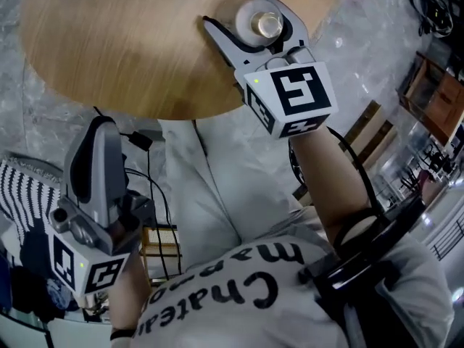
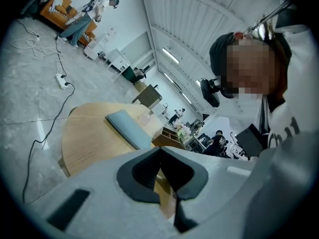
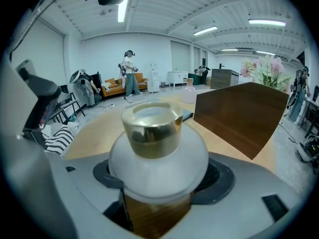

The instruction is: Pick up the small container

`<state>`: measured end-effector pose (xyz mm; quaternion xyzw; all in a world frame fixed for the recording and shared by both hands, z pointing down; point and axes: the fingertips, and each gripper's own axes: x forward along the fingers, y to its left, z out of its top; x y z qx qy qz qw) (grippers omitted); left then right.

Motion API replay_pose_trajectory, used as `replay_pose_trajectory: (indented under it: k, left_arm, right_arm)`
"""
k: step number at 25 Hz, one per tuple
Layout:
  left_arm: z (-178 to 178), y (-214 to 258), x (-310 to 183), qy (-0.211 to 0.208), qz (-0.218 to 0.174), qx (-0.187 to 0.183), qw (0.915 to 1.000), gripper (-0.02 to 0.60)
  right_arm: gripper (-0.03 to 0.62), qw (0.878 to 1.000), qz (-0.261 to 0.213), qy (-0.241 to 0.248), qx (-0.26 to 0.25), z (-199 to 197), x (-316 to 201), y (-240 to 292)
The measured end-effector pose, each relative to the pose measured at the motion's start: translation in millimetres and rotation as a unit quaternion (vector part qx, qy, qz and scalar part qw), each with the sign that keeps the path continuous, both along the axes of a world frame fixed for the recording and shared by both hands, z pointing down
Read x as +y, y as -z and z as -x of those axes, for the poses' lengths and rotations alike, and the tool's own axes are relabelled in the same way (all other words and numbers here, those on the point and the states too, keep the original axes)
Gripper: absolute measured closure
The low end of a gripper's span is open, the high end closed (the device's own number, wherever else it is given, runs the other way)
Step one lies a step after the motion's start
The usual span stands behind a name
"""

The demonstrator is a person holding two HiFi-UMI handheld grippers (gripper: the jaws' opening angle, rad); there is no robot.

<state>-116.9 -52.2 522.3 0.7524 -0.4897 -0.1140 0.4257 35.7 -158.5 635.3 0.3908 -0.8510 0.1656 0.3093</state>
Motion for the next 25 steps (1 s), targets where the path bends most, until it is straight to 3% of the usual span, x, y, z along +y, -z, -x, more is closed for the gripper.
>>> replay_pose_trajectory:
  k: [8, 14, 25]
  left_arm:
    - [22, 66, 13, 0.034, -0.011, -0.030, 0.9989, 0.568]
    - [29, 77, 9, 0.057, 0.008, -0.074, 0.9956, 0.568]
    - [33, 117, 9, 0.061, 0.033, -0.090, 0.9936, 0.568]
  right_arm:
    - [0.255, 0.999, 0.002, 0.028, 0.027, 8, 11, 7]
    - [0.256, 0.997, 0.029, 0.052, 0.055, 1, 8, -4]
    - [0.258, 0.996, 0.040, 0.048, 0.066, 1, 8, -5]
